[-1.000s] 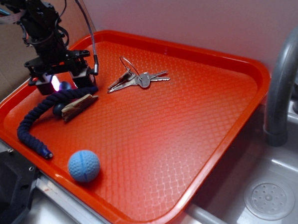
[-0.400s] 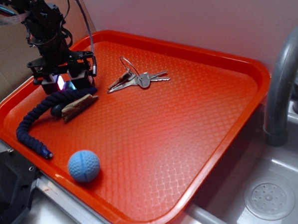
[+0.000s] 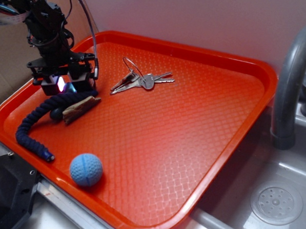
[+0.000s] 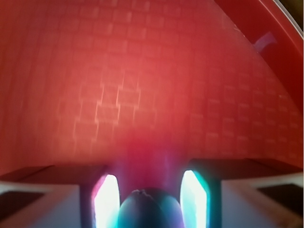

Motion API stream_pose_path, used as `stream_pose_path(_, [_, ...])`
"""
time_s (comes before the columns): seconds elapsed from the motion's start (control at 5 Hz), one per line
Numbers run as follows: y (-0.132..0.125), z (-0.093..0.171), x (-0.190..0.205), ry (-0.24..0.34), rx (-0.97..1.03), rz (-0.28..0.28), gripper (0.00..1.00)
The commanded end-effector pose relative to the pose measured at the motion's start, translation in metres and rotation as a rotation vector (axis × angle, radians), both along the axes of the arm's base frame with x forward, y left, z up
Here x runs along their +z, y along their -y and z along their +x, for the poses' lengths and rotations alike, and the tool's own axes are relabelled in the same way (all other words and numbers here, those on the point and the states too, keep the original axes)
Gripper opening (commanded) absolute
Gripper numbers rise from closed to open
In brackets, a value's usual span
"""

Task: Grab the plastic pickle.

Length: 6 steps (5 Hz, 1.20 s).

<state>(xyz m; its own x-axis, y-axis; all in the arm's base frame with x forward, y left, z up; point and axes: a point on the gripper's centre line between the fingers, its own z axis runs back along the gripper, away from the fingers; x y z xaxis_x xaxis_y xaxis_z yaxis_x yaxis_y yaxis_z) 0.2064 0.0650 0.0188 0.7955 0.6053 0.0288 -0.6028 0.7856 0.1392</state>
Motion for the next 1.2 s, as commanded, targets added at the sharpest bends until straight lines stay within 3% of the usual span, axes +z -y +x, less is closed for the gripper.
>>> stream_pose_path(0.0, [0.022,0.031,0.101,0.257,-0.236,-0.078,0.0])
stream_pose_path(0.2, [0.048,0.041,0.151,0.289,-0.391,-0.111,0.0])
stream_pose_path(0.6, [0.081,0.021,0.25,0.364,-0.623,-0.073,0.0])
stream_pose_path(0.8, [0.08,0.02,0.276,0.312,-0.639,-0.071,0.0])
stream_pose_path(1.0, [0.074,0.019,0.265,0.279,-0.611,-0.136,0.0])
